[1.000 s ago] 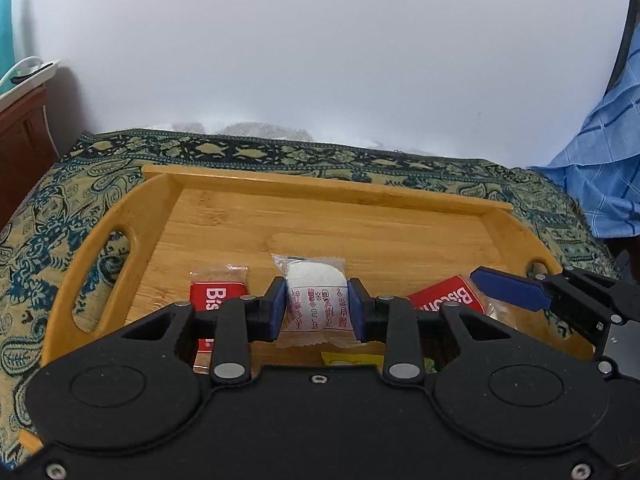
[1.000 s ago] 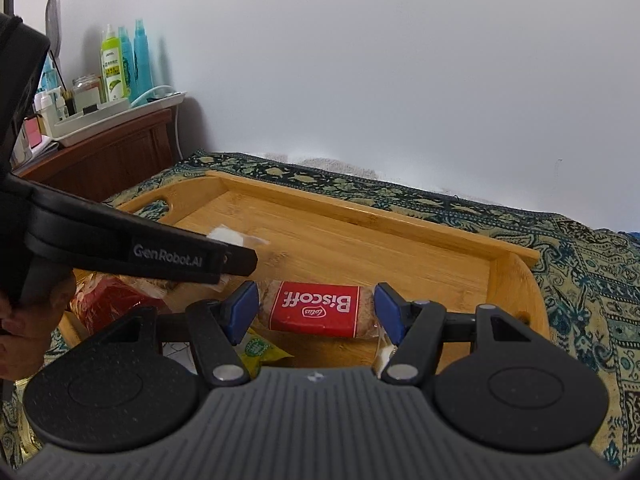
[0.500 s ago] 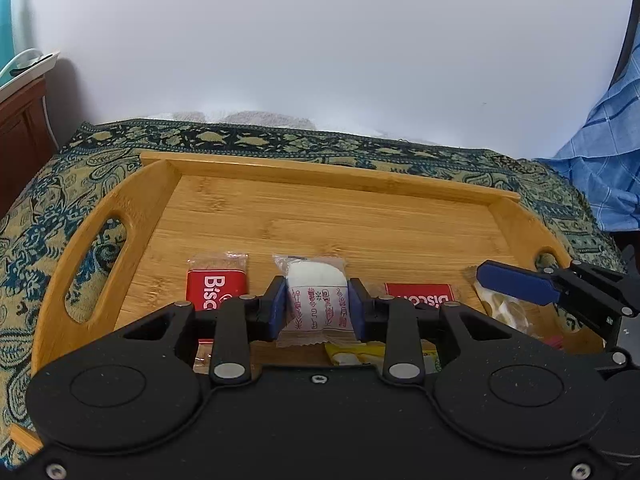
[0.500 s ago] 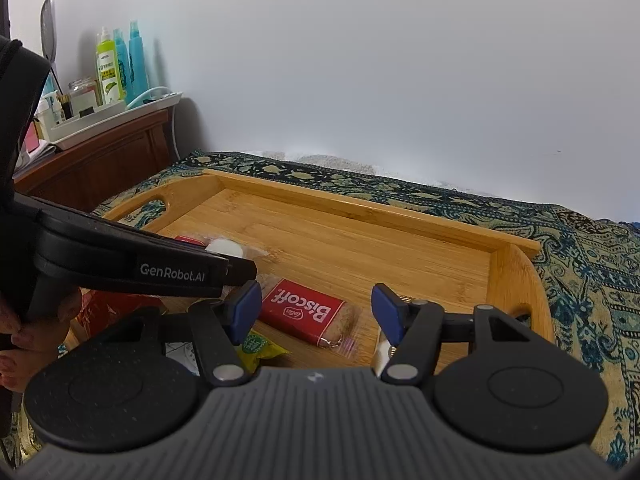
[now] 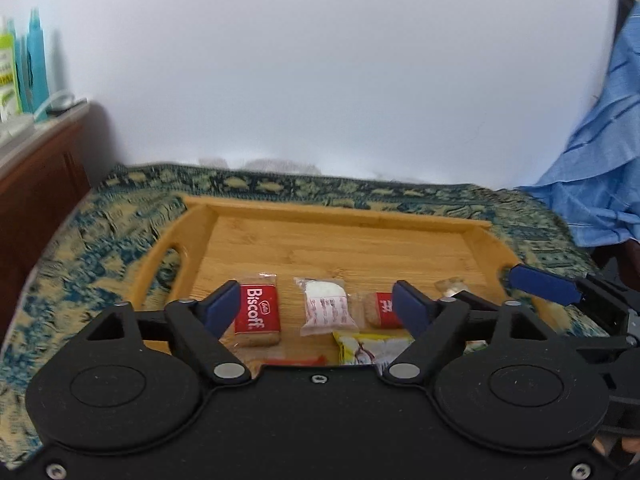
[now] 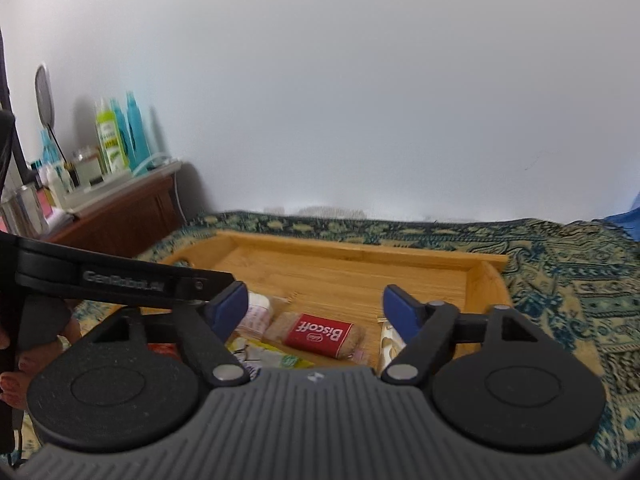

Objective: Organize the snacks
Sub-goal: 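Move both open grippers back toward the remaining snacks on the bedspread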

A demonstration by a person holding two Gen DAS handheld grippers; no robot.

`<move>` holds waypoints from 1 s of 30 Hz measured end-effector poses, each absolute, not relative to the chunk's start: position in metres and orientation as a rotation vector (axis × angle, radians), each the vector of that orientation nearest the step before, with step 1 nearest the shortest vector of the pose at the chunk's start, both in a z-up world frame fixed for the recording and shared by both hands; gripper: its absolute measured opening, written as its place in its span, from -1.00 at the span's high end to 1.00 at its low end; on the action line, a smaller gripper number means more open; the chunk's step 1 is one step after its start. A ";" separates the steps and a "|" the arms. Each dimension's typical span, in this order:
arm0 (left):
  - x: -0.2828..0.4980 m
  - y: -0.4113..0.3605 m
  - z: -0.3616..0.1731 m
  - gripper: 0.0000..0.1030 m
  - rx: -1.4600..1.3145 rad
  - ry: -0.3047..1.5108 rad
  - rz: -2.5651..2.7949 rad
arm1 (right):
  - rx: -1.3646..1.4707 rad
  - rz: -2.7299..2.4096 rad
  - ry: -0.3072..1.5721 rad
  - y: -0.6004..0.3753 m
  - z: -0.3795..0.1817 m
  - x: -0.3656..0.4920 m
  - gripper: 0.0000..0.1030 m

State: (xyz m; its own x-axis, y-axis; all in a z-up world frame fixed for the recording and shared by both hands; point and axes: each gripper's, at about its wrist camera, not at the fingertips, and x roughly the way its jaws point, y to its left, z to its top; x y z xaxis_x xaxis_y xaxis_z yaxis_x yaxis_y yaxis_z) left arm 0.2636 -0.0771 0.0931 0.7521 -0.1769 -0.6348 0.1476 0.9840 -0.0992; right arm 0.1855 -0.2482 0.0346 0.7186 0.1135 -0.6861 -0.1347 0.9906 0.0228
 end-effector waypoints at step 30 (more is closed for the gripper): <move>0.085 -0.043 0.098 -0.87 -0.020 0.652 -0.135 | -0.100 0.071 0.693 -0.226 0.068 0.052 -0.99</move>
State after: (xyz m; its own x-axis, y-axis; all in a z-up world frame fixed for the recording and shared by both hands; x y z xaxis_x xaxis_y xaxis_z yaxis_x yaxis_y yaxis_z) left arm 0.0854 -0.0432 0.0984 0.7867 -0.1313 -0.6032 0.1185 0.9911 -0.0612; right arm 0.0518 -0.2258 0.0682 0.7675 0.0324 -0.6403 -0.0987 0.9928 -0.0681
